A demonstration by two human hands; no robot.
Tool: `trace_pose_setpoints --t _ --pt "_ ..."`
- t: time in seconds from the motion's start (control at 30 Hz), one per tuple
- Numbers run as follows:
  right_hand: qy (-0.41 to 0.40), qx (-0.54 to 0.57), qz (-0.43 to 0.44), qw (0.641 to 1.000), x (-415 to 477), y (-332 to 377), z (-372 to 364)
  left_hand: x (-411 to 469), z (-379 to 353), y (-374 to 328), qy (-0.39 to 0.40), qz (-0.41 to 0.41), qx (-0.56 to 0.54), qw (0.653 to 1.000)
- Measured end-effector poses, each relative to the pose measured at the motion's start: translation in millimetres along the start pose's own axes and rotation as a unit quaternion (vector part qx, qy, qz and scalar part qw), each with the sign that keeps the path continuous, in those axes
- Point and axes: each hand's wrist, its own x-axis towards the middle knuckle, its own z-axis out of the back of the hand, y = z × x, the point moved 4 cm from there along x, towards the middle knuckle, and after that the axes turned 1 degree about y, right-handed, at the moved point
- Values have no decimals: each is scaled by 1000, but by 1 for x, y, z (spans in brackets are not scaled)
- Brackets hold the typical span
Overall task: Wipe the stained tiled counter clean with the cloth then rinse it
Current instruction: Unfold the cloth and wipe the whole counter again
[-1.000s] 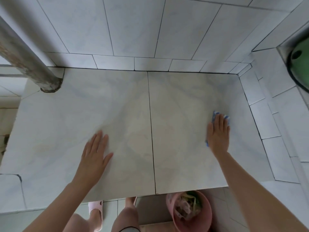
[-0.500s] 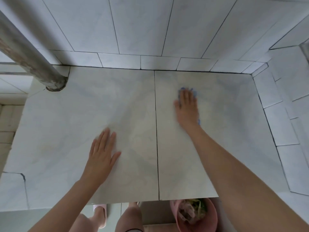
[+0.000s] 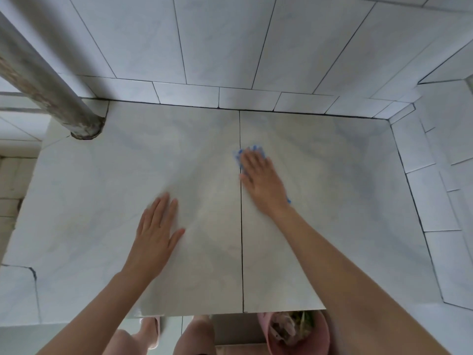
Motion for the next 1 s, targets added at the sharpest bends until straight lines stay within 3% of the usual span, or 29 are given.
trace_pose_setpoints --t 0.2,0.37,0.53,0.63,0.83,0.93,1.0 --pt "-15 -39 -228 973 -4 -127 21 9 3 -3 -14 -1 -6 1000" --pt "-54 -1 -280 959 15 -121 33 16 2 -8 -20 3 -8 1000" --pt "-34 -17 -172 984 57 -79 28 28 4 -15 -28 2 -13 1000" --pt "-12 -20 -65 998 72 -31 16 35 4 -20 -25 -1 -8 1000" --pt "37 -30 141 989 34 28 -7 39 2 -22 -11 8 -3 1000" --pt "44 -29 182 982 8 7 -5 45 1 -25 -11 5 0 1000" --pt "37 -22 151 988 1 -23 2 48 0 -29 -11 3 2 1000"
